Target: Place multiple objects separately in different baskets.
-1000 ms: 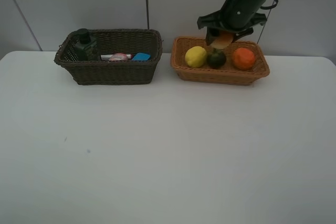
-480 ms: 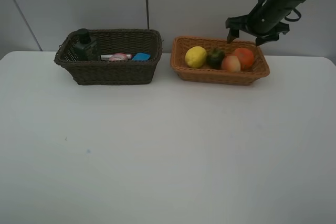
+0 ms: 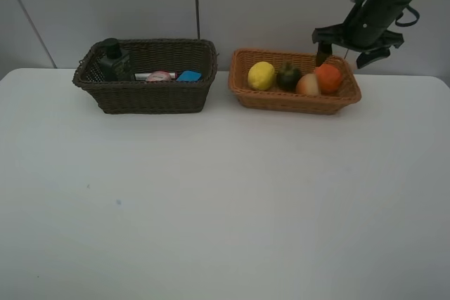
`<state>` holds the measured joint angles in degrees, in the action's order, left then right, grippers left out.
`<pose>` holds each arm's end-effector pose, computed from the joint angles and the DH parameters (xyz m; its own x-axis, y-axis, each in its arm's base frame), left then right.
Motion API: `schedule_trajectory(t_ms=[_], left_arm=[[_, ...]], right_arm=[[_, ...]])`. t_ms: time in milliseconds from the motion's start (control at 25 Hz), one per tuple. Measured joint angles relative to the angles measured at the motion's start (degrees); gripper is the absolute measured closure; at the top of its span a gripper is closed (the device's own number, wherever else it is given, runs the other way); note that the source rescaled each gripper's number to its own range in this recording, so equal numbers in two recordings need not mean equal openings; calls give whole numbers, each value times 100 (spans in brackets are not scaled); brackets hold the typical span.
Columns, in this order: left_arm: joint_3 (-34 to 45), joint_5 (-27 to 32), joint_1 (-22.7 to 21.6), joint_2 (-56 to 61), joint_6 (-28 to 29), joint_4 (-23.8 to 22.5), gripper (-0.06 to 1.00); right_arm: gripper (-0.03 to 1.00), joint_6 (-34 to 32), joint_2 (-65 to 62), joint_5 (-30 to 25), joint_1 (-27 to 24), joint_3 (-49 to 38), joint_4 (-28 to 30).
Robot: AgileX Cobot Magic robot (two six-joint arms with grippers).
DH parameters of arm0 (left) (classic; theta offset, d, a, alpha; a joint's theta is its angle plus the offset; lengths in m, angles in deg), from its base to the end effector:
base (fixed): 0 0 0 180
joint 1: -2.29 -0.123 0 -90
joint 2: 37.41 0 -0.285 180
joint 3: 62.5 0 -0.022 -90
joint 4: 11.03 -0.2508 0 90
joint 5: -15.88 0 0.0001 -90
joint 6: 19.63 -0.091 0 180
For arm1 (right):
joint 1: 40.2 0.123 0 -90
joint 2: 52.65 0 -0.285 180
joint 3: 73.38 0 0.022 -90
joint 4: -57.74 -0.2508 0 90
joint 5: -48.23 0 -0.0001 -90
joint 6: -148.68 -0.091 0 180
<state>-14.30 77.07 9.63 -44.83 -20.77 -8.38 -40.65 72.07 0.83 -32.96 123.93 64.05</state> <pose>-0.0073 -0.0028 0.2785 -0.4473 0.0552 -0.8927 0.1624 0.9865 -0.0204 0.4443 0.0490 0.2212 -0.9010 -0.0260 -0.4331 -0.0120 0.9993 -0.0351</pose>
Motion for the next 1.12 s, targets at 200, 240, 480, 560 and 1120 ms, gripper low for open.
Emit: schedule_trajectory(t_ms=[200,240,480,560,1120], left_arm=[[0,0,0,0,0,0,-6],[0,0,0,0,0,0,-6],[0,0,0,0,0,0,-6],[0,0,0,0,0,0,-6],[0,-1,0,0,0,0,-6]], right_arm=[[1,-51,-687,-128,-442,-403,72],[1,-65,-880,-133,-538,-558,72],[-2,-179,-2330,6,-1076,-2220,78],[-2,-252,-2896,58,-1126,-2845,101],[-2,-343,-7810,-714,-1142,-5604,-57]])
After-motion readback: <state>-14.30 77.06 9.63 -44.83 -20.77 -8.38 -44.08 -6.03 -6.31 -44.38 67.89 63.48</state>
